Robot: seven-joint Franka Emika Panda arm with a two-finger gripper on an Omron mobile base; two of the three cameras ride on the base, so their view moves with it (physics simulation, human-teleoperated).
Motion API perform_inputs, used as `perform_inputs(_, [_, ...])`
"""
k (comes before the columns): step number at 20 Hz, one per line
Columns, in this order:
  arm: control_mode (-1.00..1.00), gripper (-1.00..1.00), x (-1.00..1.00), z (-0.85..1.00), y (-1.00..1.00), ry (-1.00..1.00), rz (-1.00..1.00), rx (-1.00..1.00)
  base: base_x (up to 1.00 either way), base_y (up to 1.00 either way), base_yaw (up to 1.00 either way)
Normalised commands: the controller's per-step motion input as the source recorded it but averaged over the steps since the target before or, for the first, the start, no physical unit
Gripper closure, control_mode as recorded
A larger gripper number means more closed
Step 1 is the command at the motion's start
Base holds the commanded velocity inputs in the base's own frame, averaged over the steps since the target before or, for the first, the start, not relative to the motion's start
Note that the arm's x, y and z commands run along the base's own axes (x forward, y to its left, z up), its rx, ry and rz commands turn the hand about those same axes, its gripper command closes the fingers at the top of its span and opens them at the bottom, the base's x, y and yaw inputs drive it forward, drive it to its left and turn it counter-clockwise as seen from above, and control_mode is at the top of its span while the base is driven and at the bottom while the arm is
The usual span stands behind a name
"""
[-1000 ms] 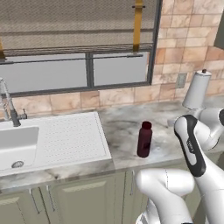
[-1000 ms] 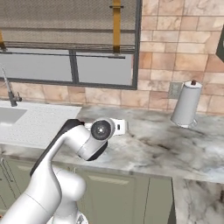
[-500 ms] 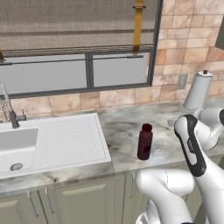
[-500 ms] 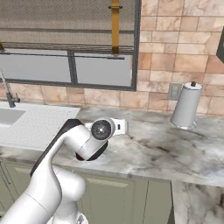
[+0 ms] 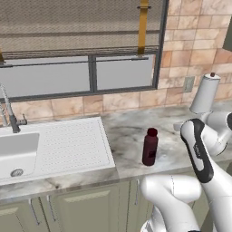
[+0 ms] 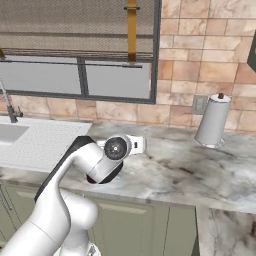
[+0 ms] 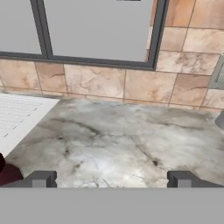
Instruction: There is a wine glass and glass cup on the dining counter. Place the wine bottle next to the wine glass and the juice bottle next to the glass cup.
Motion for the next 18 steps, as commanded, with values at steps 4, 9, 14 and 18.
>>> perform_inputs(4, [1.00,-1.00,0.00,0.00,0.00,0.00,0.00,0.00,0.00,-0.02,0.00])
perform_inputs(9, [-1.00,-1.00,-0.02,0.00,0.00,0.00,0.00,0.00,-0.04,0.00,0.00])
perform_inputs(14, [-1.00,-1.00,-0.28,0.01,-0.11,-0.11,0.16,0.11,0.00,0.00,0.00])
perform_inputs(18, [-1.00,-1.00,-0.26,-0.01,-0.02,-0.05,0.43,0.02,0.00,0.00,0.00])
